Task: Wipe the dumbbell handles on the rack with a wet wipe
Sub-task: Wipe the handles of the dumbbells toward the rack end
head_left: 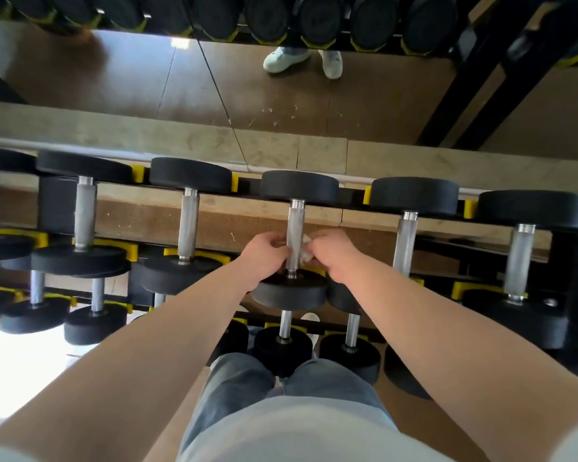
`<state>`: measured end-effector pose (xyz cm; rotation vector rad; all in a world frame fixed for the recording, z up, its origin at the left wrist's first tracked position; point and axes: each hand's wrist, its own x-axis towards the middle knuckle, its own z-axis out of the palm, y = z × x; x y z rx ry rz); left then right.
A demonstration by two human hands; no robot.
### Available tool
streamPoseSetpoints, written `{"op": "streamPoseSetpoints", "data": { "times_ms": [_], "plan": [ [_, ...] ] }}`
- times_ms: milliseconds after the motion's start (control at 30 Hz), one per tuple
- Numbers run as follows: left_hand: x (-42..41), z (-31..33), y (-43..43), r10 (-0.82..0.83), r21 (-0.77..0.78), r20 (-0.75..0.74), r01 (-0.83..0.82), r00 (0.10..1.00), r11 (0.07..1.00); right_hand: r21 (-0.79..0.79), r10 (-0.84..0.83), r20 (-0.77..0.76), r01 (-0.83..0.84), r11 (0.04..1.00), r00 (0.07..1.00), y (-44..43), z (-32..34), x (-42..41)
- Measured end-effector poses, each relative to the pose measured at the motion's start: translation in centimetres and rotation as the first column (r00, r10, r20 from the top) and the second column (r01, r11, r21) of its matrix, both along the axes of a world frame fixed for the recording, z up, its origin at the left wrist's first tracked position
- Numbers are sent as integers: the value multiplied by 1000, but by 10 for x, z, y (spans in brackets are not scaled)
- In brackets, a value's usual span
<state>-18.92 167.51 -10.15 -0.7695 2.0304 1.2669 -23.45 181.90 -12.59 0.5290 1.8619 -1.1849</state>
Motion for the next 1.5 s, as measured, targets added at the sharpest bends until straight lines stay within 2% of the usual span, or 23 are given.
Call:
{"op": "streamPoseSetpoints", "data": {
  "times_ms": [100, 167, 233, 300, 367, 433, 467, 533, 600, 667, 767, 833, 900, 967, 1033, 1133, 1200, 1267, 1300, 1367, 1400, 1433, 1500],
  "plan": [
    [0, -1, -4, 46, 57, 28, -47, 999, 997, -188, -362, -28, 351, 918, 932, -6, -2, -29],
    [1, -3, -5, 87, 94, 38, -91, 995, 991, -238, -368, -49, 347, 907, 928, -5, -1, -33],
    [1, -4, -6, 114, 106, 44, -118, 993, 987, -179, -215, -108, 194, 965, 971, 0, -2, -22],
    [0, -4, -6, 136, 118, 50, -141, 989, 983, -46, 63, -111, -68, 997, 992, 6, -2, -6],
    [-2, -2, -5, 159, 132, 56, -165, 986, 977, 77, 389, -52, -384, 920, 920, 8, 1, 7],
    [-3, -1, -4, 164, 129, 57, -171, 985, 977, 139, 494, -40, -484, 864, 869, 7, 0, 8],
    [-3, 0, -4, 164, 132, 58, -170, 985, 976, 123, 439, -42, -432, 894, 897, 6, -1, 6],
    [-2, 0, -5, 166, 150, 58, -173, 984, 974, -34, 124, -31, -125, 992, 992, 4, -4, -4],
    [0, -2, -6, 174, 164, 43, -179, 984, 970, -255, -227, -9, 218, 942, 974, 1, -3, -17],
    [2, -3, -6, 192, 174, 21, -192, 981, 966, -329, -334, -52, 300, 895, 941, 0, -2, -27],
    [1, -1, -6, 234, 195, 16, -233, 972, 953, -123, -68, -137, 51, 991, 988, 5, -1, -17],
    [0, 0, -7, 246, 207, 23, -246, 969, 947, 6, 217, -56, -217, 976, 975, 9, 3, 1],
    [1, 0, -7, 244, 206, 19, -243, 970, 948, 31, 333, 28, -334, 942, 942, 11, 3, 10],
    [2, -1, -8, 240, 207, 20, -239, 971, 949, 1, 249, 65, -250, 968, 966, 9, 3, 7],
    [3, -1, -9, 229, 211, 39, -232, 973, 950, -98, 7, 106, 3, 995, 994, 4, -3, -5],
    [5, -5, -11, 148, 166, 57, -156, 987, 974, -315, -304, 148, 336, 887, 941, -4, -4, -27],
    [6, -7, -12, 103, 135, 58, -110, 993, 985, -411, -359, 202, 412, 813, 911, -4, -8, -33],
    [5, -8, -12, 95, 122, 70, -103, 993, 987, -394, -186, 185, 246, 886, 965, 1, -6, -26],
    [5, -9, -12, 87, 115, 71, -94, 994, 989, -318, 24, 129, 19, 948, 991, 5, -7, -20],
    [5, -9, -13, 58, 102, 71, -65, 996, 993, -153, 422, 65, -409, 900, 904, 10, -10, -9],
    [6, -10, -13, 48, 97, 71, -55, 996, 994, -131, 488, 70, -477, 869, 870, 11, -10, -7],
    [6, -11, -14, 43, 95, 73, -49, 996, 994, -152, 463, 95, -447, 882, 881, 11, -11, -10],
    [6, -11, -16, 40, 106, 85, -49, 996, 993, -259, 219, 173, -171, 951, 960, 7, -9, -18]
  ]
}}
